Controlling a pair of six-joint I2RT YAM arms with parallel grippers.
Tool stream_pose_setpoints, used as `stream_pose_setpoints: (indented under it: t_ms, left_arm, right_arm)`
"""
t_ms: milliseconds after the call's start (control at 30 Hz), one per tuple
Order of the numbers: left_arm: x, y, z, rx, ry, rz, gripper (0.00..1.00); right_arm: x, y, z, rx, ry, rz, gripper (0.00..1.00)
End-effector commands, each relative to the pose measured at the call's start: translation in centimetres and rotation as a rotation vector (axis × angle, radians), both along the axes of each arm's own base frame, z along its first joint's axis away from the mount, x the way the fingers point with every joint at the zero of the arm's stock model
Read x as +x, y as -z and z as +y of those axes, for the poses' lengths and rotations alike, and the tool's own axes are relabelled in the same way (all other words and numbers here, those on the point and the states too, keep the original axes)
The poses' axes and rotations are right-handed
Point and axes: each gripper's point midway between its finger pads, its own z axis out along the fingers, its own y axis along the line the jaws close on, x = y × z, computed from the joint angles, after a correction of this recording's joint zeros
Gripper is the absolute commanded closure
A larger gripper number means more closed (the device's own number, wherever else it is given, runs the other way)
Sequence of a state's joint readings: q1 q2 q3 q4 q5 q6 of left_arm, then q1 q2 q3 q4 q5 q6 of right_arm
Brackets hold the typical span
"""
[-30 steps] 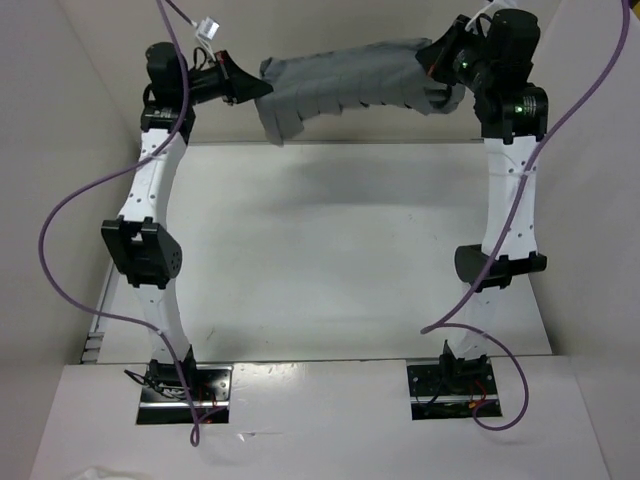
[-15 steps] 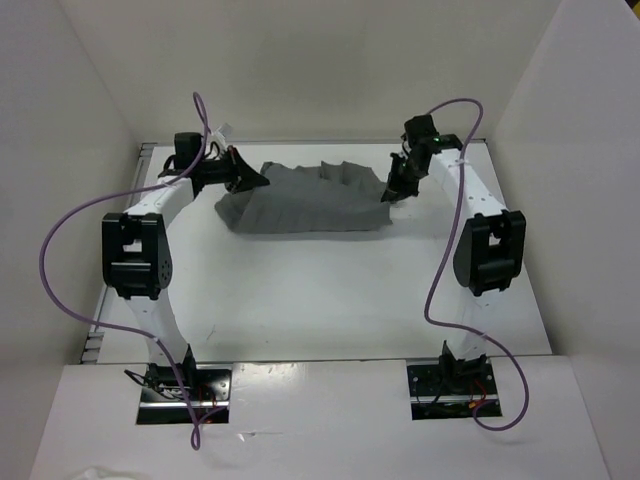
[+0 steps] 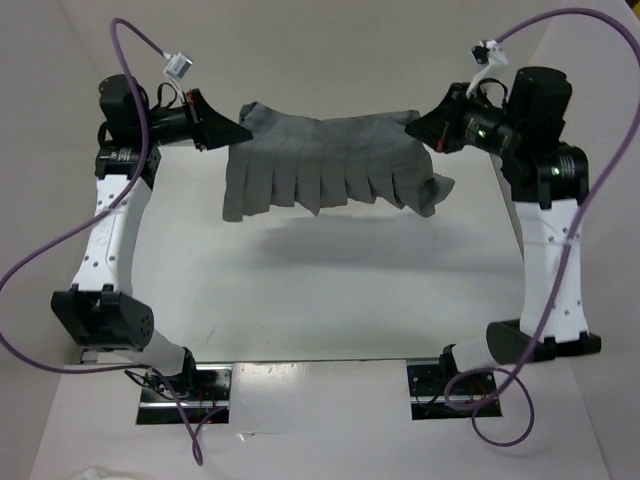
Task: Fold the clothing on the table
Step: Flatten the skirt out
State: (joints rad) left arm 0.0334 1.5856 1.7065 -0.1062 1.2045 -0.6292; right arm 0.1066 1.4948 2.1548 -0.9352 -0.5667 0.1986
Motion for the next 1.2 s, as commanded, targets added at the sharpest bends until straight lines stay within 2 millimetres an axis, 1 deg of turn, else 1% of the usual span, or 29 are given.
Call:
stream_pose_setpoints:
  t_ms: [0, 33, 67, 100, 133, 167, 200, 267, 300, 333, 367, 400, 433, 500, 533, 567, 600, 633, 700, 767, 833, 867, 900, 933, 1000, 1033, 1067, 1100, 1167]
  left_arm:
    - [-1.1, -2.3, 1.3, 0.056, -0.104, -0.110, 1.00]
    - [0.4, -1.6, 2.0, 0.070, -0.210, -0.061, 1.00]
    - [3.0, 1.3, 3.2, 0.086, -0.292, 0.078, 1.00]
    - [2.9, 1.2, 2.9, 0.074, -0.216, 0.071, 1.00]
    - [1.8, 1.5, 2.1, 0.044, -0.088, 0.078, 1.00]
    - [1.0, 0.6, 1.1, -0.005, 0.030, 0.055, 1.00]
    - [-0.3, 0.7, -0.1, -0.013, 0.124, 0.047, 1.00]
    - [-2.4, -0.7, -0.5, 0.013, 0.157, -0.040, 1.00]
    - [-3.3, -1.3, -0.9, 0.024, 0.178, -0.096, 1.00]
    - [-3.5, -2.6, -0.8, 0.028, 0.117, -0.123, 1.00]
    - [-2.0, -2.6, 0.1, 0.030, 0.017, -0.089, 1.00]
    - [1.5, -2.5, 2.0, 0.055, -0.219, -0.061, 1.00]
    - [4.1, 0.7, 3.6, 0.088, -0.338, 0.086, 1.00]
    - [7.1, 1.7, 5.3, 0.128, -0.444, 0.114, 1.00]
    - [9.5, 4.0, 6.0, 0.143, -0.489, 0.178, 1.00]
    - [10.4, 4.5, 6.6, 0.144, -0.499, 0.187, 1.00]
    - [11.2, 4.8, 6.6, 0.139, -0.500, 0.197, 1.00]
    - [12.3, 4.1, 6.7, 0.131, -0.502, 0.190, 1.00]
    - [11.8, 1.7, 6.0, 0.111, -0.452, 0.134, 1.00]
    - [10.5, -0.8, 4.8, 0.109, -0.417, 0.055, 1.00]
    - [9.2, -0.7, 4.3, 0.147, -0.444, 0.023, 1.00]
    - [8.8, 0.7, 3.8, 0.164, -0.435, 0.048, 1.00]
    - [7.5, 5.1, 2.2, 0.180, -0.338, 0.149, 1.00]
    - [5.2, 4.6, 0.7, 0.146, -0.229, 0.113, 1.00]
    - [-1.0, 3.6, -2.2, 0.037, 0.075, 0.081, 1.00]
    - [-3.2, 1.9, -2.6, 0.029, 0.074, -0.018, 1.00]
    - [-3.9, 0.8, -2.6, 0.045, 0.038, -0.056, 1.00]
    - [-2.8, 0.1, -1.9, 0.098, -0.066, -0.139, 1.00]
    - [-2.7, -1.2, -1.1, 0.129, -0.118, -0.162, 1.00]
  right_arm:
    - [-2.4, -3.1, -0.7, 0.030, 0.043, -0.132, 1.00]
    - [-1.3, -3.0, -2.4, 0.035, 0.157, -0.118, 1.00]
    - [1.7, -1.0, -5.3, 0.015, 0.337, -0.045, 1.00]
    - [2.9, 1.2, -8.2, 0.032, 0.476, 0.069, 1.00]
    - [3.4, 1.4, -9.3, 0.016, 0.525, 0.095, 1.00]
    - [3.6, 2.3, -9.0, -0.020, 0.491, 0.130, 1.00]
    - [3.4, 3.3, -6.0, -0.031, 0.298, 0.152, 1.00]
    - [0.5, 1.6, -2.1, 0.000, 0.036, 0.065, 1.00]
    - [-2.3, 0.2, -0.2, 0.020, -0.086, 0.008, 1.00]
    - [-2.7, -1.2, 0.2, 0.018, -0.093, -0.073, 1.00]
    - [-2.5, -1.8, -0.4, 0.033, -0.035, -0.090, 1.00]
    - [-0.9, -1.8, -2.7, 0.018, 0.136, -0.095, 1.00]
    - [0.9, -0.6, -5.2, 0.026, 0.272, -0.037, 1.00]
    - [3.7, 0.8, -8.6, 0.009, 0.465, 0.020, 1.00]
    - [6.5, 3.5, -11.2, -0.037, 0.623, 0.095, 1.00]
    - [7.4, 3.9, -12.0, -0.030, 0.680, 0.117, 1.00]
    - [8.0, 2.0, -12.5, -0.012, 0.715, 0.071, 1.00]
    - [9.2, 2.7, -13.3, -0.019, 0.767, 0.090, 1.00]
    - [9.3, 0.2, -13.3, 0.020, 0.769, 0.018, 1.00]
    - [8.9, -0.7, -12.6, 0.043, 0.727, -0.013, 1.00]
    - [8.3, 1.0, -11.7, 0.032, 0.696, 0.030, 1.00]
    - [8.3, 2.7, -11.2, 0.024, 0.667, 0.074, 1.00]
    - [7.6, 7.6, -8.4, -0.039, 0.554, 0.204, 1.00]
    - [6.4, 9.9, -5.6, -0.068, 0.428, 0.275, 1.00]
    - [0.7, 11.5, 1.9, -0.072, 0.047, 0.320, 1.00]
    - [-2.7, 10.9, 6.5, -0.109, -0.135, 0.258, 1.00]
    - [-4.6, 9.9, 7.8, -0.109, -0.208, 0.210, 1.00]
    - [-8.0, 7.1, 8.7, -0.069, -0.337, 0.130, 1.00]
    - [-8.3, 2.6, 7.3, -0.024, -0.328, -0.044, 1.00]
